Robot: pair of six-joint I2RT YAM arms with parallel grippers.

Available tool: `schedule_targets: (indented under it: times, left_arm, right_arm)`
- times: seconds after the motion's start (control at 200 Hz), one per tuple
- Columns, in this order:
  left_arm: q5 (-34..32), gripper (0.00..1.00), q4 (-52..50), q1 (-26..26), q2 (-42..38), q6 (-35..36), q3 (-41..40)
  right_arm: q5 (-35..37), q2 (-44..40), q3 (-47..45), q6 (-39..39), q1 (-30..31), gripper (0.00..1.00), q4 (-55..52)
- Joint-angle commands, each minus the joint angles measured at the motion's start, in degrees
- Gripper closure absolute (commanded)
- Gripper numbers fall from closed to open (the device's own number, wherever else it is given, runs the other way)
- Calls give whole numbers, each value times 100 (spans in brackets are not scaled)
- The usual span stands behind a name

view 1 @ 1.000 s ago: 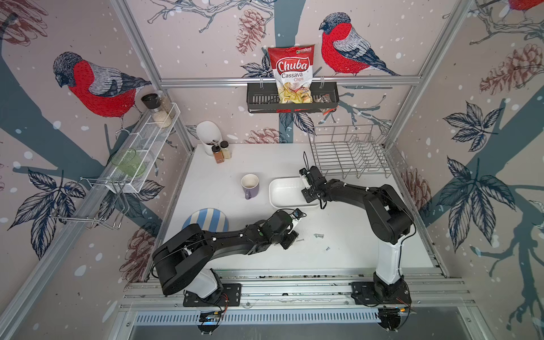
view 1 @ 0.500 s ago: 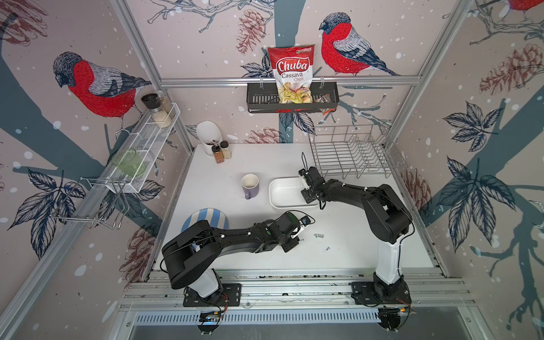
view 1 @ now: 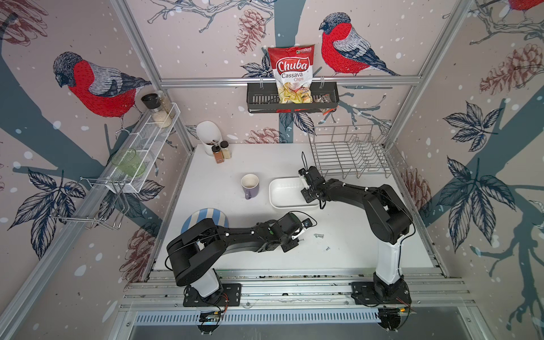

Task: Put the screws on the desktop into the storage box
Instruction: Pick up the screw from the center of the board.

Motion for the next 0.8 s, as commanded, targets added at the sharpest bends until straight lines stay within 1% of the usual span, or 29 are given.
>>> schedule_targets:
  times: [0.0, 0.035, 0.11, 0.35, 0.535, 0.595, 0.7, 0.795]
  left_arm:
    - [-80, 63, -87, -10, 56, 67, 92]
    - [-71, 64, -87, -10, 76, 77, 90]
    - [-71, 70, -153, -9, 163, 52, 172]
    - [-157, 73, -265, -10, 371, -8, 282]
    - [-269, 72, -375, -11, 431, -91, 337]
    - [-286, 73, -470, -18, 518, -124, 406]
    - [-285, 78, -544, -19, 631, -153, 488]
    - [-293, 93, -579, -19, 637, -177, 506]
  right_arm:
    - [15, -178, -75, 65, 16, 79, 30]
    - [5, -215, -92, 70, 16, 78, 47]
    - [5, -265, -118, 88, 16, 78, 81]
    - [-75, -436, -226, 114, 29, 79, 139]
    - [-103, -541, -257, 136, 25, 79, 166]
    - [-117, -557, -271, 137, 29, 79, 162]
    - [-115, -626, -320, 138, 18, 79, 195]
    - [-143, -701, -363, 165, -2, 80, 214]
